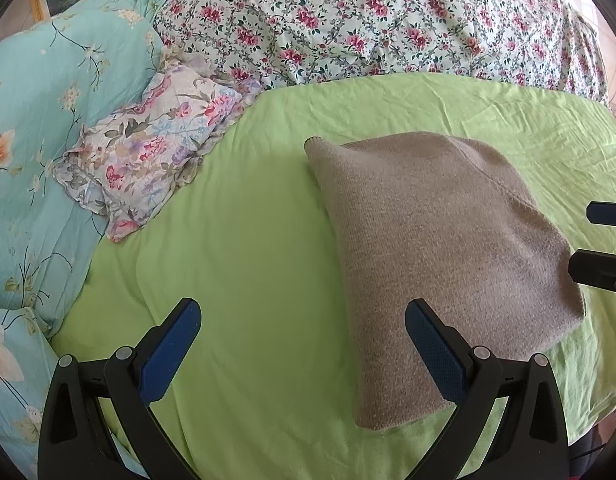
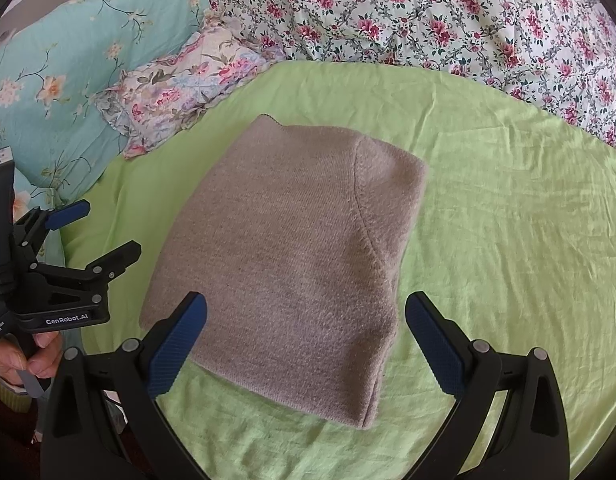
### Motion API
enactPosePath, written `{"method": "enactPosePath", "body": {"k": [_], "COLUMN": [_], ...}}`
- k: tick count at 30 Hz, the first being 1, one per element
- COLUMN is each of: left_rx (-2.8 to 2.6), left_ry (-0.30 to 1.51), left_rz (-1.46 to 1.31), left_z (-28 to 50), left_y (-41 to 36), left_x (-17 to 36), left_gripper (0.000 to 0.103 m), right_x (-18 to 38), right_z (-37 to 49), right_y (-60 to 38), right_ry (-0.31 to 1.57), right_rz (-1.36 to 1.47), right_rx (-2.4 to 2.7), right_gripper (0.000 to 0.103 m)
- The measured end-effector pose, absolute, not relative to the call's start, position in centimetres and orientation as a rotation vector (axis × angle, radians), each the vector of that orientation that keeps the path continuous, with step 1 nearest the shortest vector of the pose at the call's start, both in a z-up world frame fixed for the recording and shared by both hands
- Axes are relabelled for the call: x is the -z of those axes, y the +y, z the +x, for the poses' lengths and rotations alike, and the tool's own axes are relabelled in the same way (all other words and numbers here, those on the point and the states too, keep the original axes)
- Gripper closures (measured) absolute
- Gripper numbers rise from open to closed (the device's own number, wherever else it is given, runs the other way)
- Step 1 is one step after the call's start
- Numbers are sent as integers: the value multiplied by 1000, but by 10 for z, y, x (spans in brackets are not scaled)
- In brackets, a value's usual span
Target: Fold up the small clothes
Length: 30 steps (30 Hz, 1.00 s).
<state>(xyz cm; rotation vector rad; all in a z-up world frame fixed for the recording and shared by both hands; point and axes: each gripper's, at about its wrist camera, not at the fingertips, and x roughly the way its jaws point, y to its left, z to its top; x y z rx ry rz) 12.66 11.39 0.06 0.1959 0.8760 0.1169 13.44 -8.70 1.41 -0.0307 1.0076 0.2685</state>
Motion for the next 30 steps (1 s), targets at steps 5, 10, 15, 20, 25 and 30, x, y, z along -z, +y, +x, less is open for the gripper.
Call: {"method": "enactPosePath", "body": {"k": [5,10,15,20,25,30], "left_rx": [-114,-112,-112,-110,-107,-105], "left_ry": [875,873,874,874,871,860], "left_rz": [204,208,207,212,213,222], "left_z": [131,133,135,138,140,147], "left_y": [113,111,111,110,109,110], "left_x": [-1,-1,-2,-1,-1,-2], "left_gripper": [1,1,1,1,1,1], "right_x": [-16,-16,-16,-17,-17,-14], "right_z": [137,139,141,144,151,164], "right_y": [-88,-87,-86,-86,-87,-96], "right_ry": [1004,1005,1007,1007,1007,1006], "right_rz": [-29,-29,-31,-32,-40,-29], "right_rx": [-272,-272,-272,-274,-275,-256], "right_gripper": [3,3,3,3,3,3]}}
